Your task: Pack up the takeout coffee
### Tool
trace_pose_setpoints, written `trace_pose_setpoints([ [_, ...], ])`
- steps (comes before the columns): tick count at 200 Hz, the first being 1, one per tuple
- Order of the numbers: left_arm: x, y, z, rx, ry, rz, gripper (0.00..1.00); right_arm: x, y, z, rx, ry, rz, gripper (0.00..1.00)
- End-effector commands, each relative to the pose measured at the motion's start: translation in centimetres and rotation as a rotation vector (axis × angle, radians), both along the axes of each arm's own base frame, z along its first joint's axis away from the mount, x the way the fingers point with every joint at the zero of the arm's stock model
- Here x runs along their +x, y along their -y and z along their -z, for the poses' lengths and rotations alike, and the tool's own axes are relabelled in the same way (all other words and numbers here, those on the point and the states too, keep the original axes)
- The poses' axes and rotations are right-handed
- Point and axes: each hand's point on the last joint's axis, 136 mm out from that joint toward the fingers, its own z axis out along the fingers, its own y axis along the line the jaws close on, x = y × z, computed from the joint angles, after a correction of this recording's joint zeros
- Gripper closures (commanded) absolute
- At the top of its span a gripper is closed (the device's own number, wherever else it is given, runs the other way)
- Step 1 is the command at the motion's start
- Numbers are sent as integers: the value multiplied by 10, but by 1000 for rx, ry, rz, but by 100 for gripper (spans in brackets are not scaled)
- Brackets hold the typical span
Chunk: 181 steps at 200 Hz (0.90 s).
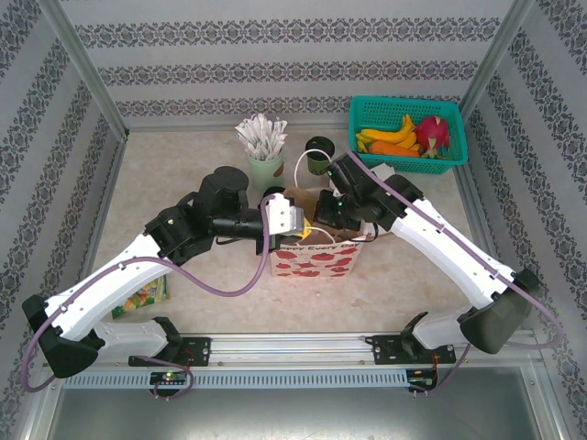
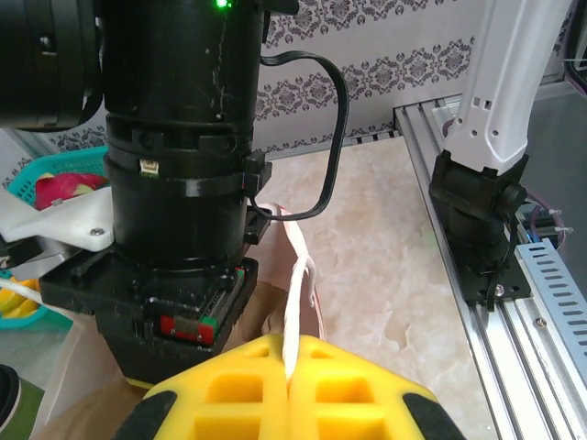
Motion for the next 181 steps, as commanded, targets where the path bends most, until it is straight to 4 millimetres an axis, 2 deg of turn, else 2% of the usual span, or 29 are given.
trace_pose_setpoints([
  [1, -16, 8, -22, -51, 45, 90, 100, 4, 8, 3, -94, 26, -5, 100],
  [19, -19, 10, -20, -43, 49, 107, 100, 5, 4, 7, -122, 24, -25, 100],
  [38, -15, 13, -15, -30, 47, 93, 100, 5, 1, 11, -151, 26, -42, 100],
  [85, -13, 15, -20, -48, 47, 86, 97, 3, -2, 26, -200, 37, -63, 100],
  [100, -11, 15, -21, -53, 54, 74, 92, 1, -2, 32, -223, 40, -79, 100],
  [156, -5, 13, -26, -69, 65, 27, 91, -2, -10, 45, -239, 68, -135, 100],
  [164, -6, 12, -28, -77, 67, 24, 85, -3, -12, 47, -239, 68, -149, 100],
  [167, -7, 11, -29, -80, 71, 23, 80, -3, -12, 47, -237, 69, -154, 100],
  [175, -6, 8, -33, -89, 87, 8, 58, -4, -14, 48, -233, 69, -166, 100],
  [181, -3, 5, -38, -101, 100, -19, 53, -5, -14, 49, -230, 72, -173, 100],
])
